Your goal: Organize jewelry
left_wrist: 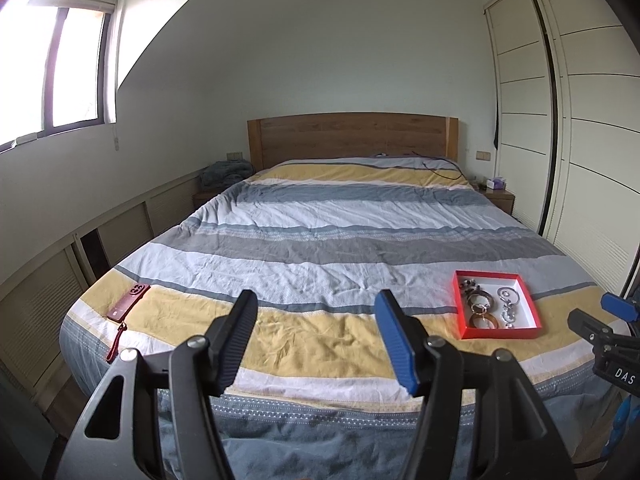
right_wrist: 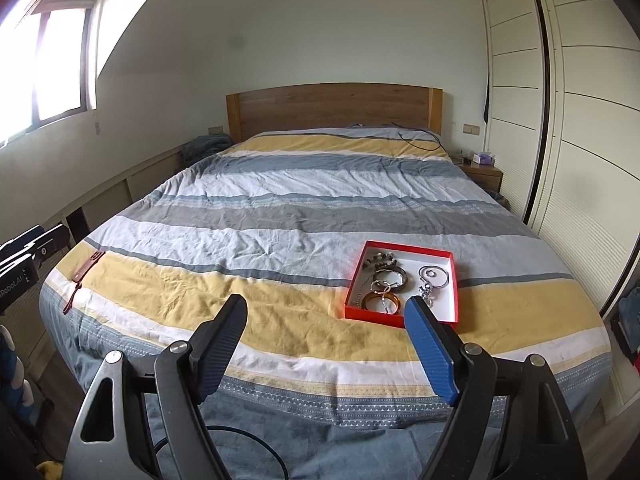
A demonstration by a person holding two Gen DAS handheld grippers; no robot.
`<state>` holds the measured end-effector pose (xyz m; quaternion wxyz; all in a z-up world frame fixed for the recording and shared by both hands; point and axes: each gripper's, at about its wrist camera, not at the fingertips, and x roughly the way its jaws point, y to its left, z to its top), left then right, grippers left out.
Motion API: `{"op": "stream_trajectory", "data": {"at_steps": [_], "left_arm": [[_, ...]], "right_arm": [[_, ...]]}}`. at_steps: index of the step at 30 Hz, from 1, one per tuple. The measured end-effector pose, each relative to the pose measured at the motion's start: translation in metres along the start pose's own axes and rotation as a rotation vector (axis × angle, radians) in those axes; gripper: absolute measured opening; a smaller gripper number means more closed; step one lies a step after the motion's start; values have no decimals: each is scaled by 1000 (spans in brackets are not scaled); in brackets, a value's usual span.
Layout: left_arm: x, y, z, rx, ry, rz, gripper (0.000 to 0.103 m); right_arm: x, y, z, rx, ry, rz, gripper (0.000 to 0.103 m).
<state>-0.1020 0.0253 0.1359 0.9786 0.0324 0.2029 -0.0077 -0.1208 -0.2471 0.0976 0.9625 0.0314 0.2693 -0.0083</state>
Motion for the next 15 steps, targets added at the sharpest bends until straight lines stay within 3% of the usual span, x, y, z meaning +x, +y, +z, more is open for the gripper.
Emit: {"op": "stream_trajectory", "data": {"at_steps": [6,15], "left_arm": [[1,1,-2,-4,3,5,59],[7,0,-7,2,25,0,65]], "right_arm": [[1,-5,-5,10,2,-34,82],[2,-13,-9,30,3,-77,98]]}}
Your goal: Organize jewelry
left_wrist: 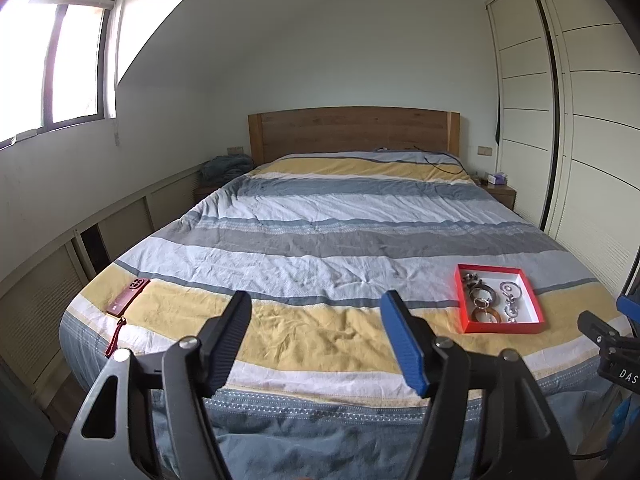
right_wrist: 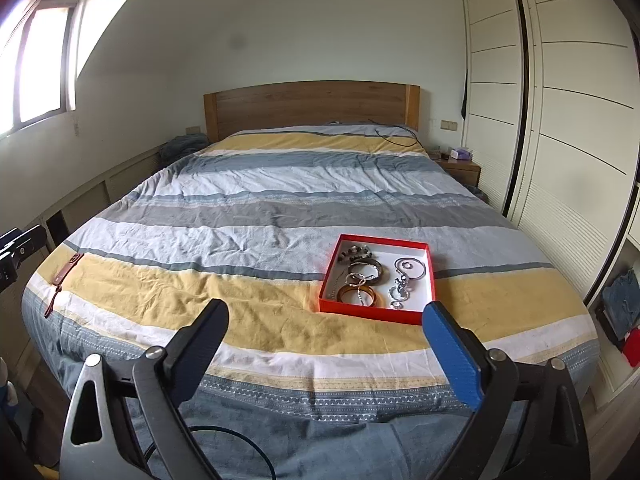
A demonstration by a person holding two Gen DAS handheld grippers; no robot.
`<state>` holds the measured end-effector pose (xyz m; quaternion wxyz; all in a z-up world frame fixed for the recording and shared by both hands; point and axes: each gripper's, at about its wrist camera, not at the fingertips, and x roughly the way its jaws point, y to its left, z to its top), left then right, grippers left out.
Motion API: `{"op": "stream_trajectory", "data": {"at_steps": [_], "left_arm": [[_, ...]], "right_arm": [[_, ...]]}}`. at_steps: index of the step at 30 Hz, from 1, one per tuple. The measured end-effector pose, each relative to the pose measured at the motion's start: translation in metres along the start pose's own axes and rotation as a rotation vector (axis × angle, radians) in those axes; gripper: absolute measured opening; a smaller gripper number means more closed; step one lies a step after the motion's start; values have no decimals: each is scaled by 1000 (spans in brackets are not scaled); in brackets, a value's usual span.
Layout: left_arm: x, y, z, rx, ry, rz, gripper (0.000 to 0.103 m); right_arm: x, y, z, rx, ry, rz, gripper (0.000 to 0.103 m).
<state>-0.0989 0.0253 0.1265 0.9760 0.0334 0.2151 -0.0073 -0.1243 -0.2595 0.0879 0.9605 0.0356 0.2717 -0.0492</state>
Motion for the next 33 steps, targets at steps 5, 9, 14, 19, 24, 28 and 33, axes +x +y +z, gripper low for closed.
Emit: {"op": "stream_trajectory", "data": {"at_steps": [5,9,14,19,24,28,33], "left_arm": [[4,-2,-3,3,15,-9,65],[7,-3,-4,3,24,-15,65],[9,-4,-5,3,29,-18,65],[12,-5,-8,5,35,-21,65],[16,-5,-11,6,44,-22,65],[18,-4,-11,6,49,-23,65],[18,-5,-11,8,48,-24,65]], "right_arm": [[0,-3,0,11,-3,-14,99],[1,-4,-1,14,-2,-21,100],[0,-3,-1,12,1,-23,101],[2,-3,-2,11,5,-26,101],[4,-2,-2,9,12,-27,101],[5,-1,-2,6,18,-27,101],[7,0,-3,4,26,-25,101]]}}
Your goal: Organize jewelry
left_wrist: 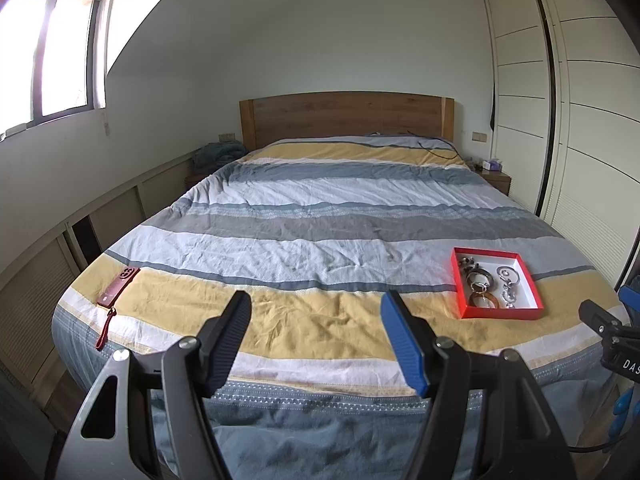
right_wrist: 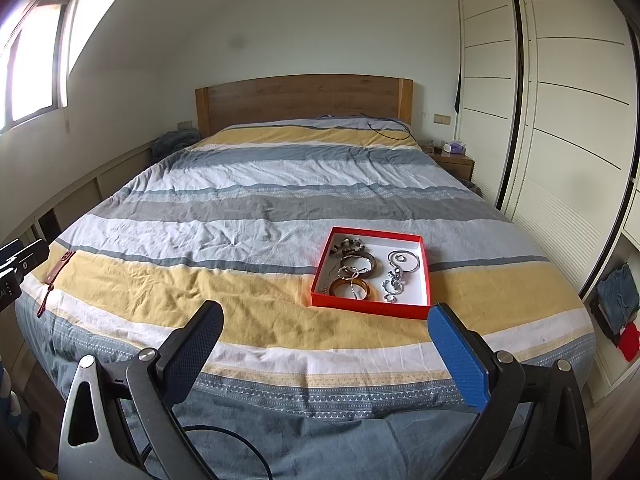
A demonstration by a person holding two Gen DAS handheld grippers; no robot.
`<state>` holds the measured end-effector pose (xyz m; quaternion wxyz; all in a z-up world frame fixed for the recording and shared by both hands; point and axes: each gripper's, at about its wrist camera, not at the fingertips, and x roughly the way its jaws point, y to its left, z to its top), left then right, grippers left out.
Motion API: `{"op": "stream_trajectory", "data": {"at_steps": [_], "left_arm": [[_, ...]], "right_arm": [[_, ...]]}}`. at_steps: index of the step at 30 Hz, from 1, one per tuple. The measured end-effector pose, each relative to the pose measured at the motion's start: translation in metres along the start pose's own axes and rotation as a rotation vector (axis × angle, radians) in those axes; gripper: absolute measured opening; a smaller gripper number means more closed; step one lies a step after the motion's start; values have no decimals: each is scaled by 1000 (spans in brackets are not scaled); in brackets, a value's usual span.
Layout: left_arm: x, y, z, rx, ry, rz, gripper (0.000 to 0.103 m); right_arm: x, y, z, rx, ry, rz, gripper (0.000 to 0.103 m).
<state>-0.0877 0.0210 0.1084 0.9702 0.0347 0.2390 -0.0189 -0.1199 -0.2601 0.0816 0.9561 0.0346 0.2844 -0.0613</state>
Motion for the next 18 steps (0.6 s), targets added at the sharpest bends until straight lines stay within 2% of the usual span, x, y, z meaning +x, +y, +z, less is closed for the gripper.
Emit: {"op": "stream_trajectory", "data": {"at_steps": [18], "left_arm": [[1,0,0,0,3,0,66]], "right_arm": [[2,1,-2,-2,7,1,101]]}}
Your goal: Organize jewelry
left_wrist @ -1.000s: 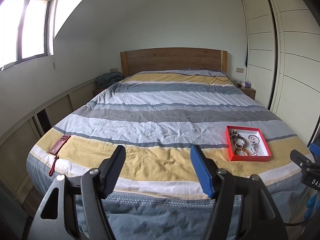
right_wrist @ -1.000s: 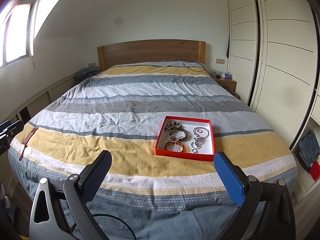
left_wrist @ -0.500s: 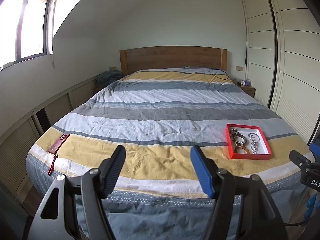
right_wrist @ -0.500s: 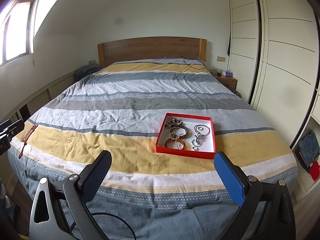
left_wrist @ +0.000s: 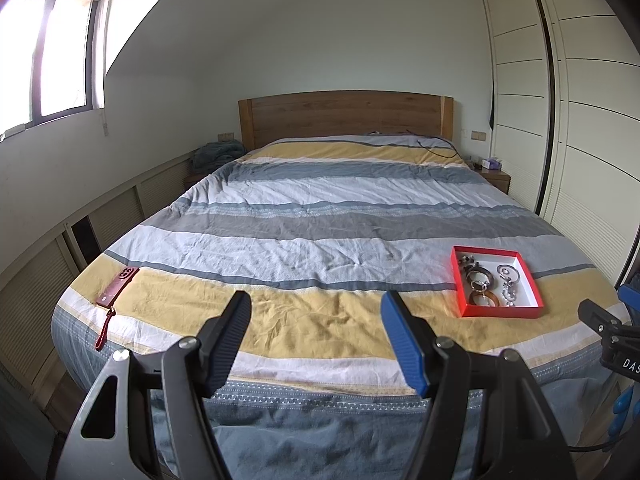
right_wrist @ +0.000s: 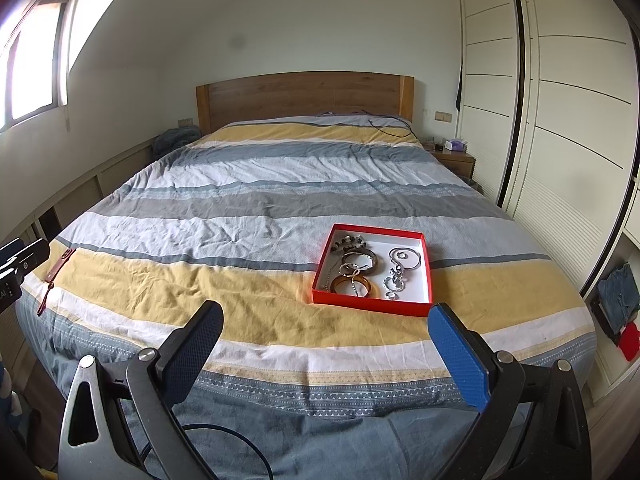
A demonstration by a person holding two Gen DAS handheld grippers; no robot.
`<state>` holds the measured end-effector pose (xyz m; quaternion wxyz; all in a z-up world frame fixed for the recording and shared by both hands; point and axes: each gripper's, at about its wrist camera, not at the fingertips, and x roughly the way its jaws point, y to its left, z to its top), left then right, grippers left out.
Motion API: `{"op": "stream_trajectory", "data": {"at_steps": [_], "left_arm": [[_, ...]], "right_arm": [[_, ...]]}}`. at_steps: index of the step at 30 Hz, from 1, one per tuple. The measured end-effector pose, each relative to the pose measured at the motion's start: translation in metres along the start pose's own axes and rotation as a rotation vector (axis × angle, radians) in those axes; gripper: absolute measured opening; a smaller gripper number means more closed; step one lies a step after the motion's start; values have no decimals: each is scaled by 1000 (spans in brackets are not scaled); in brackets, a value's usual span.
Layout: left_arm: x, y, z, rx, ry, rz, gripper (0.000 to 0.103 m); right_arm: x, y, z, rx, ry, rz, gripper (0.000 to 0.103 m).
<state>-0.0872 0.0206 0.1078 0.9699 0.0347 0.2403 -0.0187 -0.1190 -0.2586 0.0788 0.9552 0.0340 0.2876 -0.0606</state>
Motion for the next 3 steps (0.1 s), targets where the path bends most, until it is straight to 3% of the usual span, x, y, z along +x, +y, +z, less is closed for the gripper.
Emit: {"op": "stream_trajectory", "data": {"at_steps": [3], "left_arm": [[2,0,-2,1,4,-3,66]], "right_arm": [[1,0,-1,1,3,1,101]]}}
